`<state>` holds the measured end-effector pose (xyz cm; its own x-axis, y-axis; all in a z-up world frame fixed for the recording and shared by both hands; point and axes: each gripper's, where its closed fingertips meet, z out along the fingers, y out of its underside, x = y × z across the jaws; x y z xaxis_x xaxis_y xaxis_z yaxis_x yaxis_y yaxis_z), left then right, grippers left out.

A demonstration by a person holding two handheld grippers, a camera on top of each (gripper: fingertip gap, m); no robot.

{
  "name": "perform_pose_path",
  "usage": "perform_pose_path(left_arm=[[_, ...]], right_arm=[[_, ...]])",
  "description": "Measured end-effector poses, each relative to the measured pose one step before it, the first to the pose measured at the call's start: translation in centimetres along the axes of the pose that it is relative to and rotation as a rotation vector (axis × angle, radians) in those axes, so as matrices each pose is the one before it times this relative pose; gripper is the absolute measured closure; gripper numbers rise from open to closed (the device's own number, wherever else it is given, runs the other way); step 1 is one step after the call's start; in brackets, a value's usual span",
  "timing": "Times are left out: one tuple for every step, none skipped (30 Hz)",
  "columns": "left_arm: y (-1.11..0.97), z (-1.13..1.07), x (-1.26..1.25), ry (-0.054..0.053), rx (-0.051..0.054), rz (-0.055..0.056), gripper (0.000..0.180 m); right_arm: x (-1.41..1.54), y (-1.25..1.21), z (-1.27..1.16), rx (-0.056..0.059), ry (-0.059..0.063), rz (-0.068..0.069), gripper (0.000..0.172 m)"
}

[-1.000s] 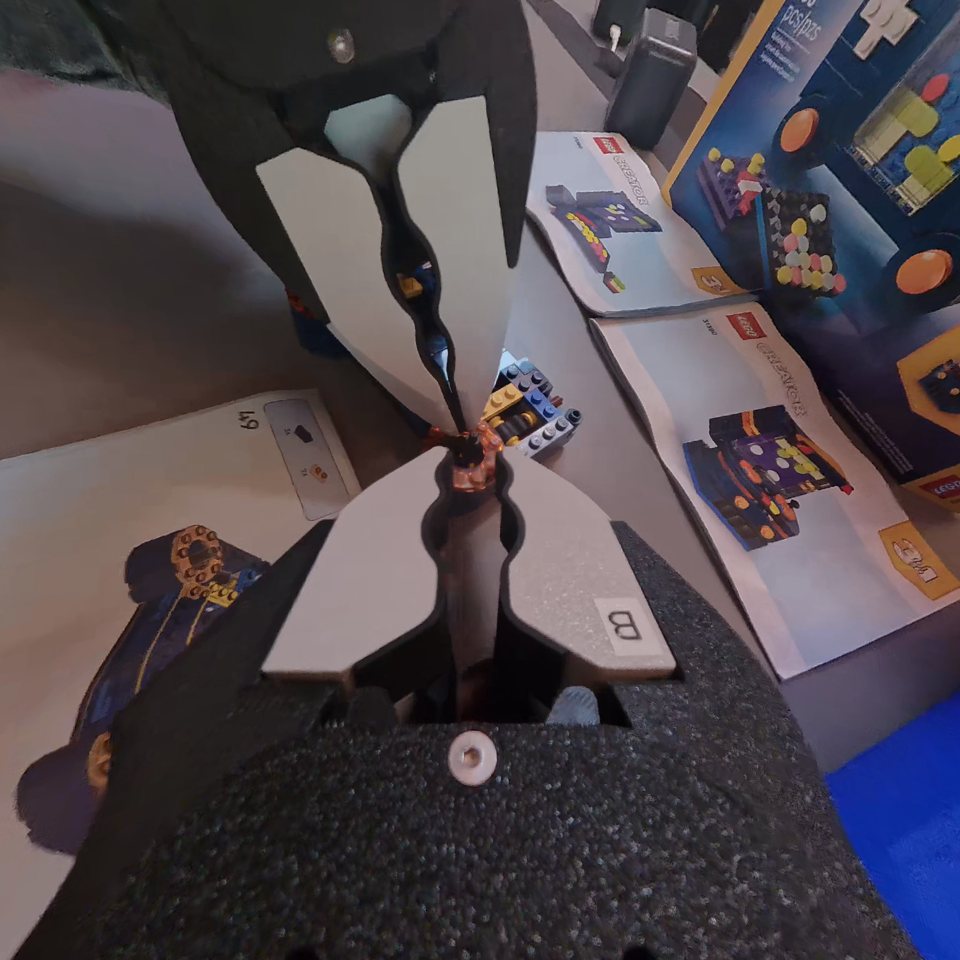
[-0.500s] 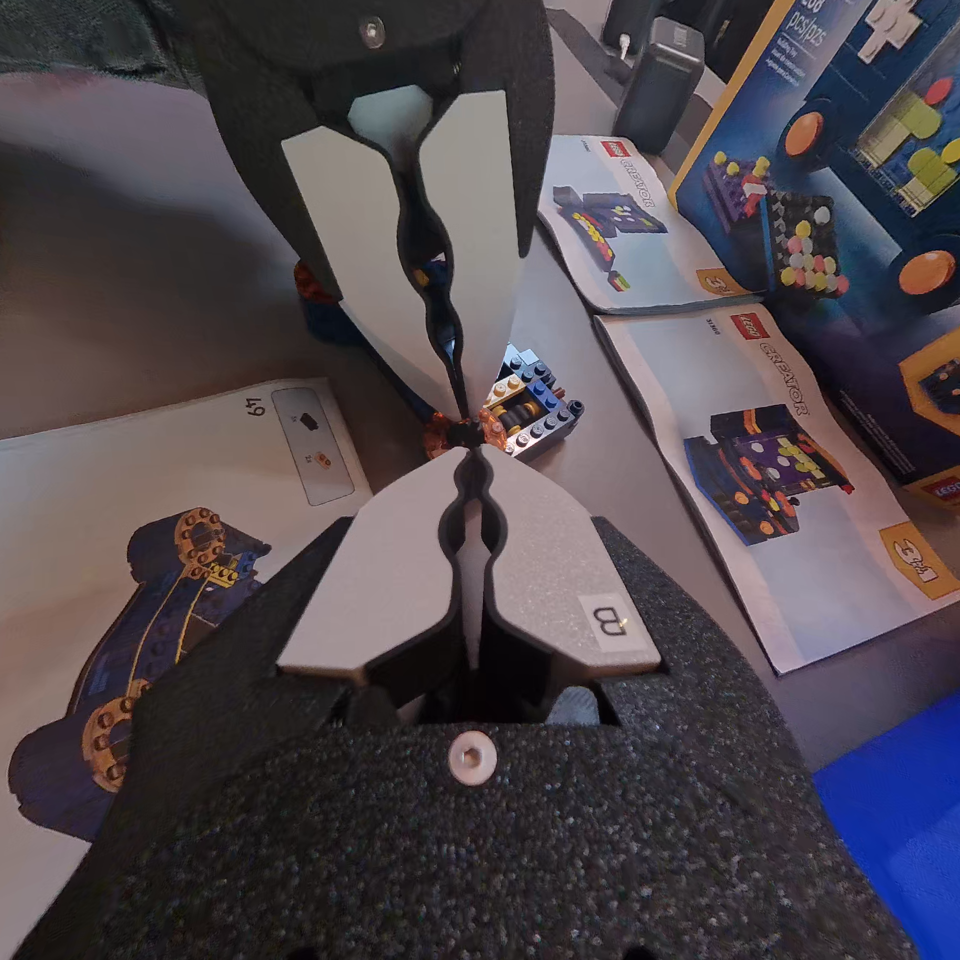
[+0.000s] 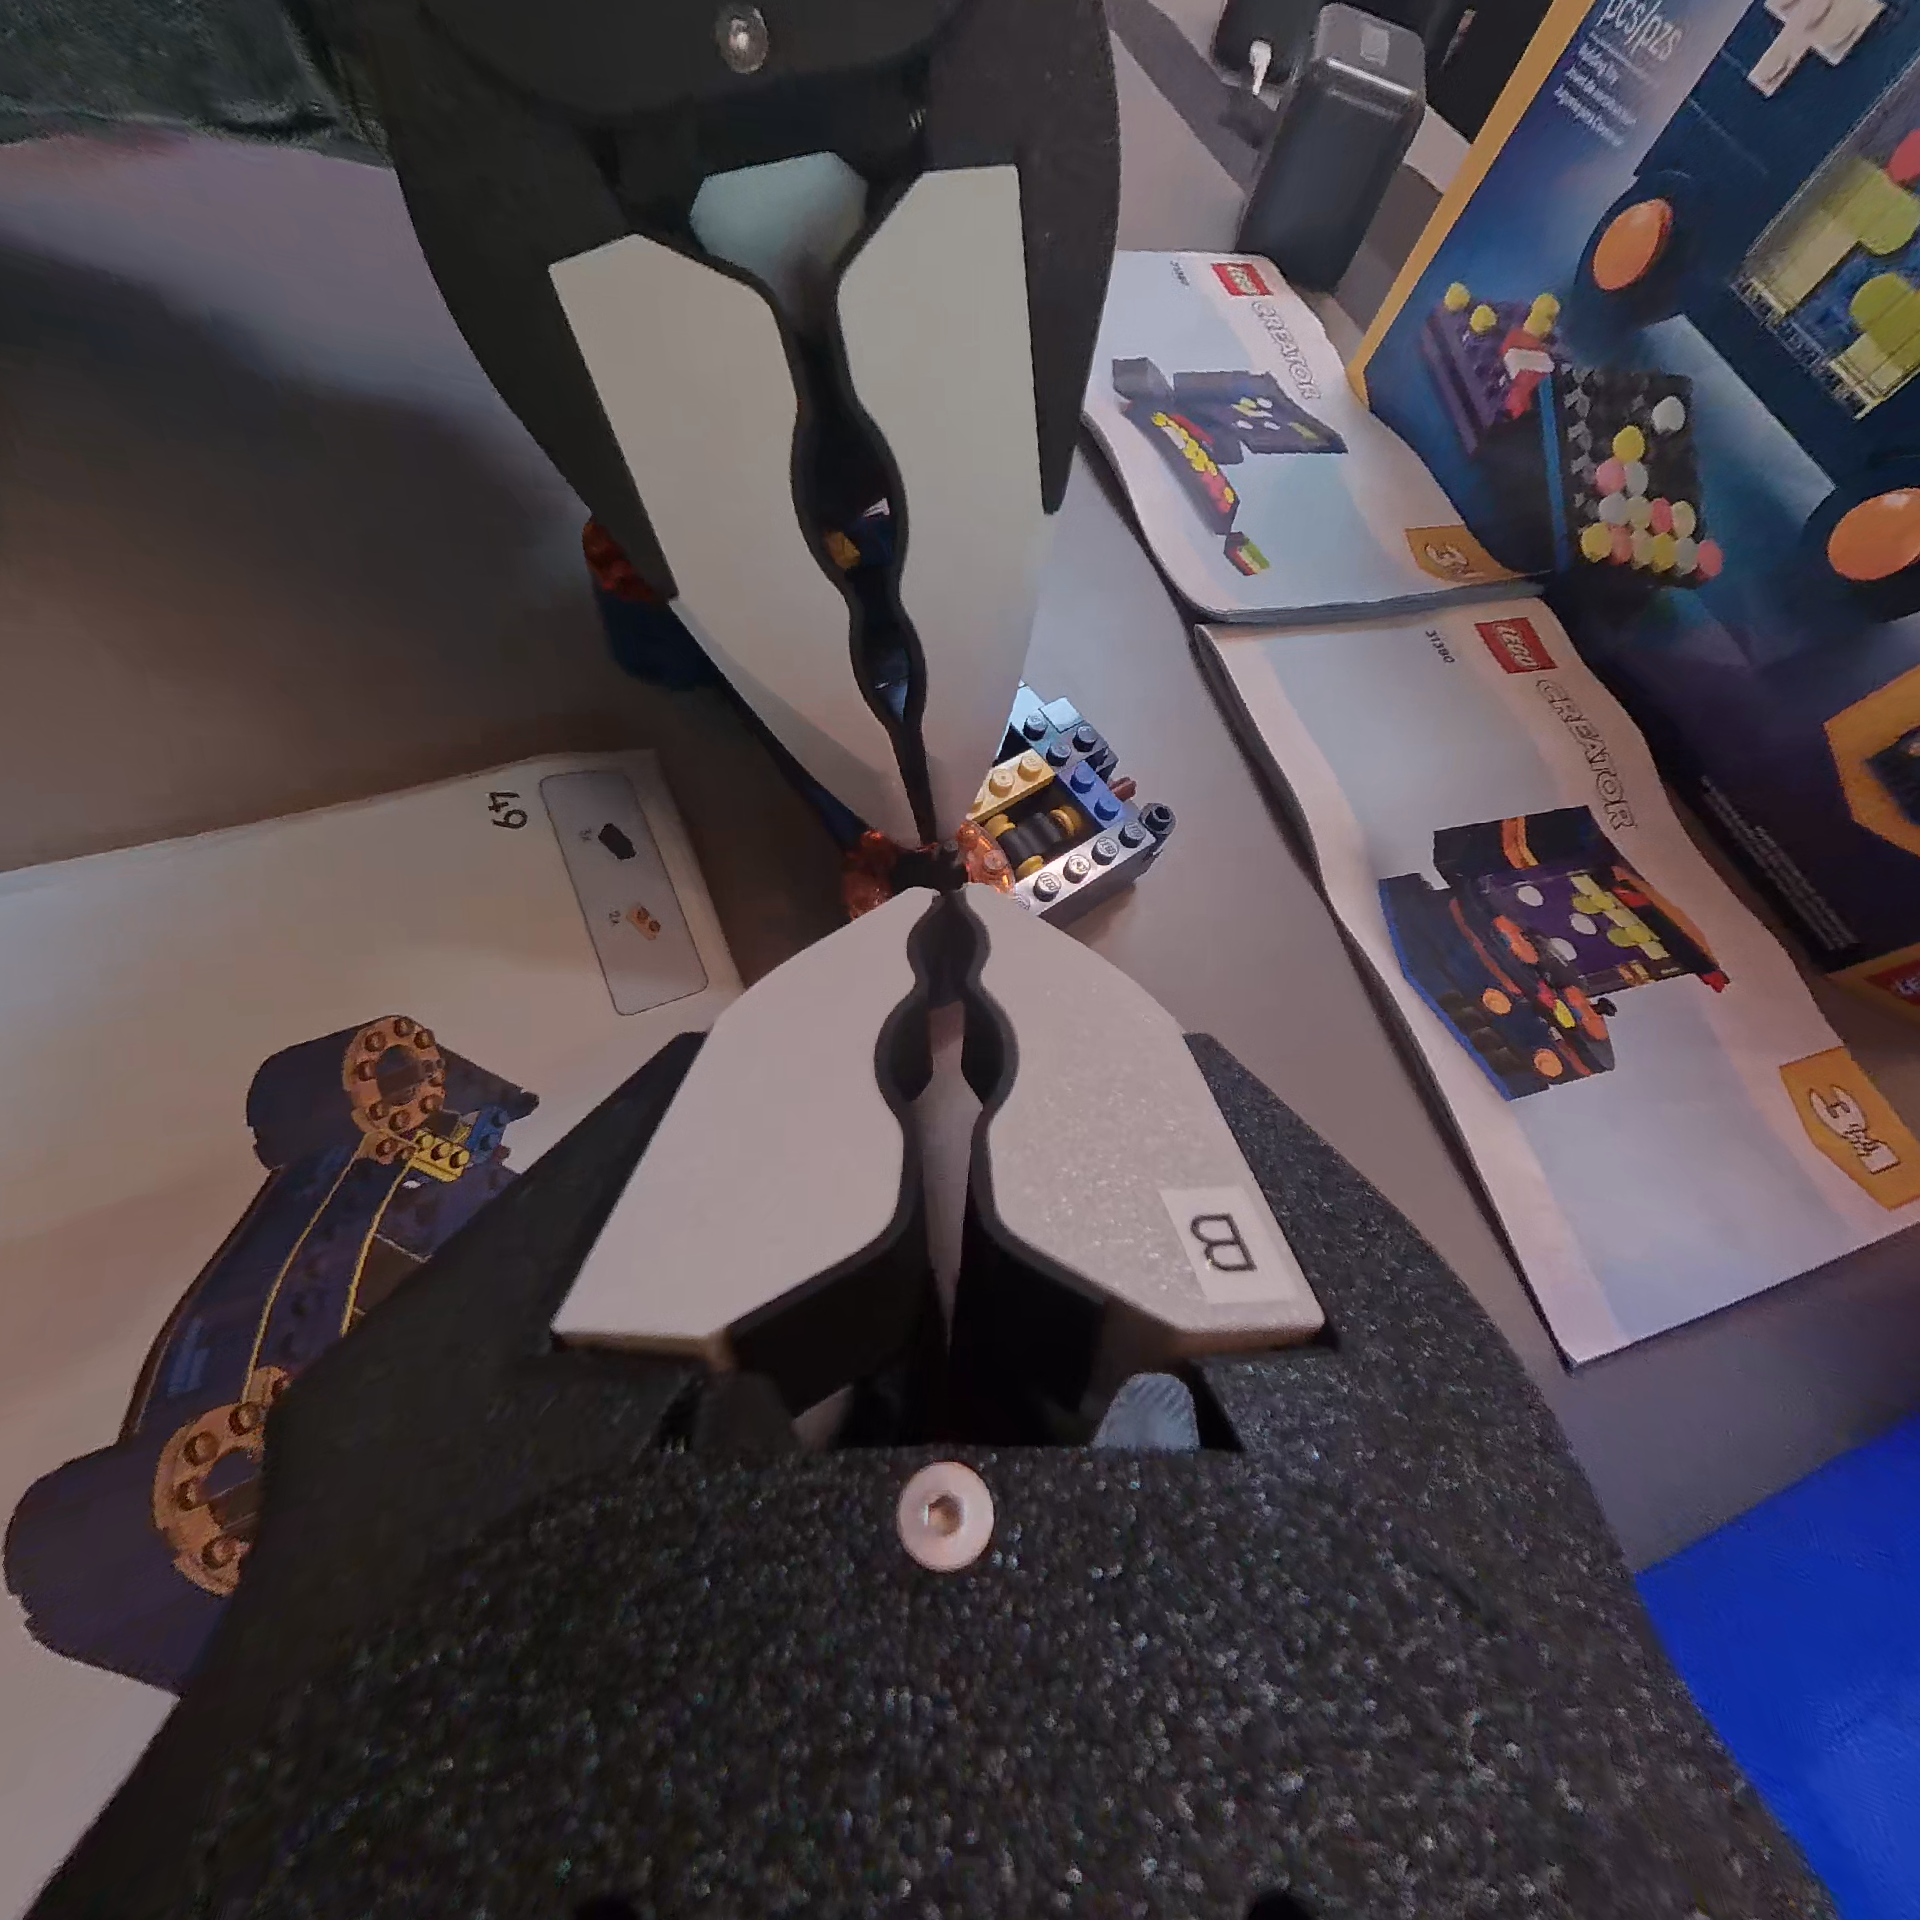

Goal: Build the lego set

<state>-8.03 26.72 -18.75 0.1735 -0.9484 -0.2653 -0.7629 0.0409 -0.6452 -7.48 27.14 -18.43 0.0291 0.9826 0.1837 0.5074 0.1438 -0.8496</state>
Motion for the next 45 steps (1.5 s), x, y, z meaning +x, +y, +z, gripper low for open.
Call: perform_pose_path(left_arm=[[0.005,0.007,-0.002,0.0023,0.0011,-0.0072,0.180],[0.003,0.002,0.003,0.0042,-0.0015,-0.0084,0.180],[0.001,-0.006,-0.004,0.0036,-0.0026,-0.0028,0.180],[-0.010,0.004,-0.004,-0.0001,-0.0077,-0.0003,0.180],[-0.019,-0.009,-0.012,-0.0028,-0.0102,0.0079,0.180],[-0.021,0.000,-0.008,-0.0029,-0.0085,0.0055,0.180],[-0.061,0.009,0.004,-0.0028,-0.0100,0.0047,0.180],[-0.046,0.026,-0.011,-0.0045,-0.0066,0.0124,0.180],[-0.021,0.025,-0.051,-0.0083,-0.0070,-0.0020,0.180],[-0.012,0.011,-0.021,-0.0058,-0.0032,-0.0092,0.180],[0.010,0.000,0.001,-0.0038,-0.0001,-0.0099,0.180],[0.010,0.000,0.001,-0.0027,-0.0032,-0.0039,0.180],[0.007,-0.012,-0.002,-0.0005,-0.0041,0.0016,0.180],[0.007,0.009,0.004,0.0032,-0.0040,-0.0003,0.180],[-0.004,0.002,0.008,0.0058,-0.0004,-0.0052,0.180],[0.012,-0.004,0.002,0.0067,0.0038,-0.0118,0.180],[-0.001,0.006,0.004,0.0064,0.0075,-0.0137,0.180],[0.005,0.000,-0.005,0.0042,0.0103,-0.0103,0.180],[-0.002,-0.005,0.008,0.0022,0.0102,-0.0056,0.180],[-0.002,0.009,0.002,0.0003,0.0087,-0.0011,0.180],[0.000,-0.009,0.001,-0.0019,0.0041,-0.0010,0.180],[0.012,0.003,0.006,-0.0033,0.0012,0.0031,0.180],[0.003,0.002,0.000,-0.0016,0.0026,0.0021,0.180],[0.014,-0.005,-0.004,0.0009,0.0018,-0.0047,0.180],[0.010,0.001,0.012,0.0031,-0.0002,-0.0061,0.180],[0.009,0.004,0.005,0.0049,-0.0014,-0.0074,0.180],[0.003,0.010,0.004,0.0038,-0.0015,-0.0029,0.180],[0.008,0.000,0.013,0.0043,-0.0007,-0.0026,0.180],[0.012,-0.001,-0.001,0.0017,-0.0010,0.0005,0.180],[0.016,0.003,0.008,-0.0004,-0.0018,0.0005,0.180],[-0.002,-0.001,-0.002,-0.0012,-0.0033,-0.0006,0.180],[0.009,0.001,-0.001,-0.0010,-0.0036,0.0013,0.180],[-0.003,0.001,-0.004,0.0017,-0.0016,-0.0060,0.180],[0.004,-0.006,-0.005,0.0016,0.0002,-0.0026,0.180],[-0.001,0.003,0.003,0.0023,0.0034,-0.0048,0.180],[-0.005,0.000,0.007,0.0009,0.0020,-0.0090,0.180],[-0.005,0.002,0.003,-0.0044,0.0006,-0.0011,0.180],[-0.001,0.004,-0.015,-0.0077,-0.0014,0.0037,0.180],[-0.011,-0.003,-0.009,-0.0054,-0.0024,0.0028,0.180],[-0.001,0.000,0.002,-0.0021,-0.0021,0.0012,0.180],[0.004,-0.003,-0.001,-0.0007,-0.0008,0.0006,0.180],[-0.003,0.004,-0.001,0.0002,0.0002,-0.0008,0.180],[-0.001,-0.002,-0.003,0.0010,-0.0006,-0.0021,0.180],[0.003,0.003,0.005,0.0006,-0.0008,-0.0007,0.180],[-0.003,0.007,-0.006,-0.0008,0.0008,0.0024,0.180]], right_arm=[[-0.014,0.056,0.012,-0.0024,-0.0034,0.0075,0.171],[-0.002,0.022,0.006,-0.0012,-0.0129,0.0218,0.170],[-0.017,-0.001,0.007,-0.0003,-0.0172,0.0234,0.170],[-0.008,-0.025,-0.007,0.0007,-0.0131,0.0158,0.170],[-0.006,-0.053,0.008,0.0011,0.0011,-0.0010,0.171],[-0.010,-0.056,-0.009,0.0018,0.0027,-0.0057,0.171],[-0.071,-0.055,-0.056,0.0035,-0.0232,0.0138,0.172],[0.087,-0.117,-0.147,0.0122,-0.0297,0.0464,0.172],[0.640,-0.627,-0.331,0.0481,0.0068,0.0595,0.172],[0.542,-0.754,-0.364,0.0451,0.0057,0.0364,0.172],[0.448,-0.308,-0.142,0.0017,0.0150,0.0019,0.172],[0.286,0.072,0.147,-0.0223,0.0185,-0.0247,0.172],[-0.017,0.194,0.354,-0.0217,0.0062,-0.0239,0.172],[-0.197,0.121,0.467,-0.0132,-0.0046,-0.0107,0.172],[-0.214,0.141,0.444,-0.0124,-0.0084,-0.0017,0.172],[-0.154,0.291,0.355,-0.0207,-0.0065,-0.0030,0.172],[-0.001,0.274,0.172,-0.0160,0.0010,-0.0043,0.172],[-0.019,-0.038,-0.028,0.0049,-0.0042,0.0025,0.172],[-0.016,0.104,-0.029,-0.0058,-0.0078,0.0048,0.172],[-0.051,0.005,-0.012,0.0003,-0.0074,0.0049,0.172],[-0.193,0.047,0.006,-0.0045,-0.0158,-0.0005,0.172],[-0.042,0.037,0.010,-0.0064,-0.0077,0.0041,0.171],[-0.001,0.046,0.002,-0.0113,-0.0064,0.0075,0.171],[-0.003,0.064,0.013,-0.0159,-0.0041,0.0103,0.171],[-0.010,0.057,0.012,-0.0167,-0.0078,0.0237,0.171],[-0.042,0.050,0.011,-0.0177,-0.0152,0.0341,0.170],[-0.007,0.034,0.000,-0.0156,-0.0100,0.0146,0.170],[0.001,0.036,0.010,-0.0093,-0.0019,0.0026,0.170],[-0.015,0.024,0.002,-0.0052,0.0028,-0.0017,0.170],[-0.004,0.026,0.001,-0.0033,0.0029,0.0044,0.169],[0.011,0.001,0.002,0.0002,0.0053,0.0040,0.169],[-0.003,-0.014,-0.003,0.0023,0.0064,-0.0019,0.169],[0.013,-0.045,0.000,0.0117,0.0065,-0.0139,0.170],[0.053,-0.117,-0.008,0.0264,0.0083,-0.0147,0.171],[0.066,-0.070,-0.058,0.0377,0.0126,-0.0150,0.171],[0.078,0.109,-0.262,0.0155,0.0099,0.0142,0.172],[0.136,0.008,-0.522,0.0052,0.0128,0.0115,0.172],[-0.067,-0.435,-0.741,0.0318,0.0062,-0.0043,0.172],[-0.282,-0.235,-0.581,0.0152,0.0004,-0.0138,0.172],[-0.617,0.120,-0.196,-0.0016,-0.0129,-0.0206,0.172],[-0.592,0.453,0.207,-0.0176,-0.0075,-0.0254,0.172],[-0.423,0.524,0.397,-0.0207,0.0006,-0.0363,0.172],[-0.204,0.112,0.334,0.0003,0.0087,-0.0368,0.172],[-0.151,-0.257,0.146,0.0173,-0.0010,-0.0203,0.172],[0.033,-0.364,0.013,0.0184,-0.0010,0.0050,0.172]])
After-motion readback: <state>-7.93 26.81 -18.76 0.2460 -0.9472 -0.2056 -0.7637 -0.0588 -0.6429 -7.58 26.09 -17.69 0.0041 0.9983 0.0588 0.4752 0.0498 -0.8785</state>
